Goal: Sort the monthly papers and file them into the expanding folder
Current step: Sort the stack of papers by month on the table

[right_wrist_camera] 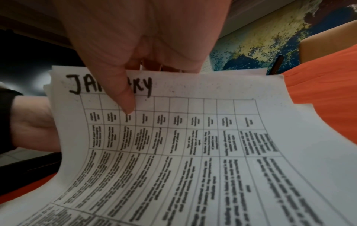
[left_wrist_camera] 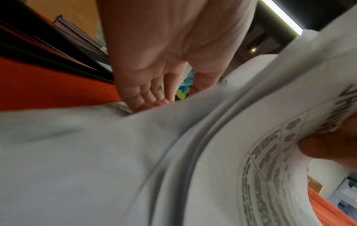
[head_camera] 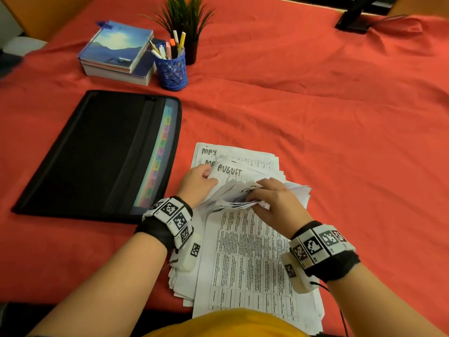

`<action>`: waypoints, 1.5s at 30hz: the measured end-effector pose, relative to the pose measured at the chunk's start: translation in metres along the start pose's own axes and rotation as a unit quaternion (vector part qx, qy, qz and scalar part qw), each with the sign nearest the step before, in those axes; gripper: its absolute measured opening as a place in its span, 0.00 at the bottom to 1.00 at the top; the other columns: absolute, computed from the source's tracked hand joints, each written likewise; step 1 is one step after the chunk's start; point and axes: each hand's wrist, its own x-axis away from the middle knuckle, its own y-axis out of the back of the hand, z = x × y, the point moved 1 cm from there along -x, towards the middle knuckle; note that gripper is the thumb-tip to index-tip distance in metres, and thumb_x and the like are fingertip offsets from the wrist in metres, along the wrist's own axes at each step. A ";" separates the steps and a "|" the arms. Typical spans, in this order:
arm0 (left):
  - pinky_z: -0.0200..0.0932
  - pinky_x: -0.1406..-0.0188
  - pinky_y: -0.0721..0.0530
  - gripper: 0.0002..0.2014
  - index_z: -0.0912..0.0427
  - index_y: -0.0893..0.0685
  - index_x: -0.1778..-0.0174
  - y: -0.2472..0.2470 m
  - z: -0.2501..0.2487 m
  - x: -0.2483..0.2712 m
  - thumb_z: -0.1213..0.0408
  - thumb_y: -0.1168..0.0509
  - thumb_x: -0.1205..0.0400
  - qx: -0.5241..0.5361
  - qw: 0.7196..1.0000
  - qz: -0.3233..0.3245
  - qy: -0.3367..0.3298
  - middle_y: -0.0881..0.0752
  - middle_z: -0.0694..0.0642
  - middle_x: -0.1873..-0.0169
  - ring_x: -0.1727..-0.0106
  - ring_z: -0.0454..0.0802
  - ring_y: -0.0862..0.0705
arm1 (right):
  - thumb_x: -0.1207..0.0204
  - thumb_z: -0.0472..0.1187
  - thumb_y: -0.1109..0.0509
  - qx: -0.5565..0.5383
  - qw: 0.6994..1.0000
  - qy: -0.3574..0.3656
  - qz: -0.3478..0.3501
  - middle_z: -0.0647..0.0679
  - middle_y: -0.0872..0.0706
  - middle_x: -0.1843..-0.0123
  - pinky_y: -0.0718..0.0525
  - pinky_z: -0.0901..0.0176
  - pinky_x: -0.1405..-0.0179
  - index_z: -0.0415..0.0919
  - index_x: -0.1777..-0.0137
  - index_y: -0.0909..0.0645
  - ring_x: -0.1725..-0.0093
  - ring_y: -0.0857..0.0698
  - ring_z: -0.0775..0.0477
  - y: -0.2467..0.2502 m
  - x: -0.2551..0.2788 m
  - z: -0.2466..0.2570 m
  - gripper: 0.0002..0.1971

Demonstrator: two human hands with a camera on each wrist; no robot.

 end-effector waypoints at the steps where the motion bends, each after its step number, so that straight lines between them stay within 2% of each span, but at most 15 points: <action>1: 0.48 0.47 0.20 0.13 0.55 0.18 0.45 0.001 -0.001 0.000 0.73 0.34 0.24 0.010 1.000 -0.019 -0.008 0.17 0.52 0.59 0.54 0.53 0.18 | 0.34 0.35 0.32 -0.017 1.000 -0.014 0.008 0.45 0.16 0.56 0.17 0.51 0.54 0.42 0.58 0.14 0.56 0.17 0.41 0.000 0.000 0.000 0.07; 3: 0.45 0.46 0.19 0.17 0.56 0.16 0.40 0.004 -0.002 0.002 0.73 0.34 0.23 0.021 0.998 -0.049 -0.035 0.19 0.46 0.62 0.55 0.51 0.18 | 0.35 0.32 0.28 -0.032 0.999 -0.029 0.018 0.42 0.18 0.47 0.18 0.55 0.52 0.41 0.56 0.14 0.55 0.15 0.43 0.000 0.000 0.000 0.08; 6: 0.39 0.48 0.18 0.15 0.56 0.13 0.43 0.006 -0.005 0.008 0.74 0.33 0.23 0.049 0.994 -0.067 -0.067 0.16 0.46 0.60 0.56 0.49 0.17 | 0.35 0.28 0.27 -0.032 0.998 -0.036 0.027 0.39 0.23 0.34 0.23 0.60 0.50 0.40 0.56 0.14 0.52 0.14 0.46 0.002 0.000 0.000 0.10; 8: 0.36 0.50 0.17 0.12 0.57 0.11 0.51 0.007 -0.006 0.011 0.76 0.32 0.25 0.068 0.993 -0.068 -0.072 0.13 0.51 0.56 0.55 0.48 0.15 | 0.35 0.27 0.28 -0.038 0.998 -0.034 0.027 0.38 0.28 0.28 0.24 0.60 0.47 0.40 0.56 0.14 0.52 0.14 0.48 0.002 -0.002 0.000 0.10; 11: 0.35 0.57 0.20 0.11 0.56 0.17 0.66 0.009 -0.009 0.014 0.77 0.31 0.26 0.087 0.993 -0.043 -0.064 0.14 0.54 0.52 0.52 0.49 0.16 | 0.34 0.27 0.29 -0.032 0.998 -0.030 0.034 0.38 0.31 0.25 0.26 0.64 0.46 0.41 0.57 0.14 0.53 0.14 0.48 0.000 -0.005 -0.001 0.10; 14: 0.26 0.47 0.27 0.13 0.57 0.20 0.68 0.011 -0.008 0.015 0.81 0.35 0.27 0.108 0.993 0.015 -0.046 0.21 0.50 0.43 0.38 0.45 0.23 | 0.34 0.29 0.31 -0.026 0.997 -0.037 0.059 0.38 0.29 0.26 0.22 0.56 0.42 0.41 0.57 0.14 0.46 0.14 0.42 -0.002 -0.010 -0.001 0.09; 17: 0.43 0.31 0.28 0.11 0.58 0.17 0.67 0.013 -0.004 0.012 0.79 0.34 0.26 0.138 0.989 0.046 -0.022 0.21 0.49 0.43 0.31 0.47 0.25 | 0.31 0.42 0.40 -0.011 0.997 -0.021 0.080 0.43 0.17 0.39 0.18 0.45 0.46 0.43 0.55 0.13 0.49 0.17 0.38 -0.004 -0.014 -0.001 0.14; 20: 0.52 0.36 0.22 0.07 0.56 0.16 0.59 0.013 -0.002 0.008 0.72 0.35 0.22 0.171 0.985 0.036 0.007 0.17 0.48 0.53 0.42 0.49 0.19 | 0.31 0.46 0.43 0.024 0.999 0.002 0.044 0.53 0.13 0.55 0.19 0.48 0.54 0.47 0.56 0.13 0.56 0.20 0.41 -0.002 -0.013 0.000 0.16; 23: 0.52 0.39 0.20 0.10 0.54 0.19 0.45 0.007 -0.002 0.002 0.67 0.34 0.21 0.176 0.984 -0.005 0.033 0.16 0.54 0.47 0.44 0.53 0.17 | 0.33 0.45 0.39 0.066 0.998 0.013 -0.016 0.57 0.15 0.61 0.25 0.50 0.49 0.49 0.60 0.13 0.53 0.20 0.40 0.004 -0.009 0.004 0.13; 25: 0.45 0.42 0.19 0.16 0.60 0.22 0.37 0.002 -0.004 0.000 0.72 0.34 0.21 0.156 0.987 0.016 0.033 0.16 0.59 0.44 0.44 0.53 0.17 | 0.33 0.43 0.39 0.045 0.999 0.025 -0.008 0.53 0.14 0.59 0.23 0.51 0.49 0.47 0.59 0.13 0.53 0.18 0.40 0.006 -0.007 0.005 0.13; 27: 0.37 0.48 0.18 0.16 0.65 0.20 0.38 -0.001 -0.009 0.001 0.78 0.35 0.22 0.115 0.992 0.050 0.012 0.14 0.61 0.43 0.46 0.50 0.15 | 0.33 0.41 0.37 0.005 1.000 0.016 0.009 0.46 0.14 0.53 0.17 0.50 0.52 0.43 0.57 0.13 0.54 0.16 0.41 0.005 -0.006 0.004 0.11; 31: 0.52 0.46 0.13 0.17 0.66 0.16 0.41 0.003 -0.011 0.005 0.79 0.30 0.26 0.164 0.985 0.051 0.034 0.11 0.63 0.49 0.48 0.56 0.12 | 0.34 0.35 0.31 -0.026 0.999 -0.024 0.018 0.37 0.22 0.36 0.16 0.48 0.50 0.41 0.55 0.13 0.54 0.14 0.41 0.007 -0.003 0.000 0.09; 34: 0.55 0.44 0.14 0.20 0.66 0.16 0.41 0.005 -0.010 0.008 0.78 0.26 0.30 0.194 0.978 0.068 0.048 0.10 0.62 0.50 0.48 0.57 0.11 | 0.34 0.32 0.30 -0.027 0.999 -0.017 0.025 0.35 0.27 0.29 0.19 0.48 0.42 0.39 0.55 0.13 0.50 0.13 0.41 0.007 -0.005 -0.002 0.09; 40: 0.48 0.46 0.13 0.17 0.66 0.14 0.44 0.008 -0.011 0.010 0.73 0.25 0.29 0.178 0.981 0.067 0.040 0.10 0.60 0.50 0.49 0.54 0.11 | 0.32 0.32 0.29 -0.014 1.000 -0.007 0.024 0.35 0.22 0.35 0.17 0.43 0.46 0.38 0.56 0.13 0.50 0.13 0.38 0.006 -0.010 -0.001 0.07; 45: 0.53 0.44 0.15 0.11 0.71 0.14 0.47 0.008 -0.002 0.008 0.69 0.31 0.22 0.241 0.967 0.049 0.071 0.11 0.65 0.52 0.47 0.59 0.13 | 0.32 0.40 0.40 0.048 0.998 0.042 -0.018 0.41 0.16 0.41 0.19 0.44 0.45 0.43 0.59 0.13 0.45 0.19 0.32 0.006 -0.005 0.004 0.13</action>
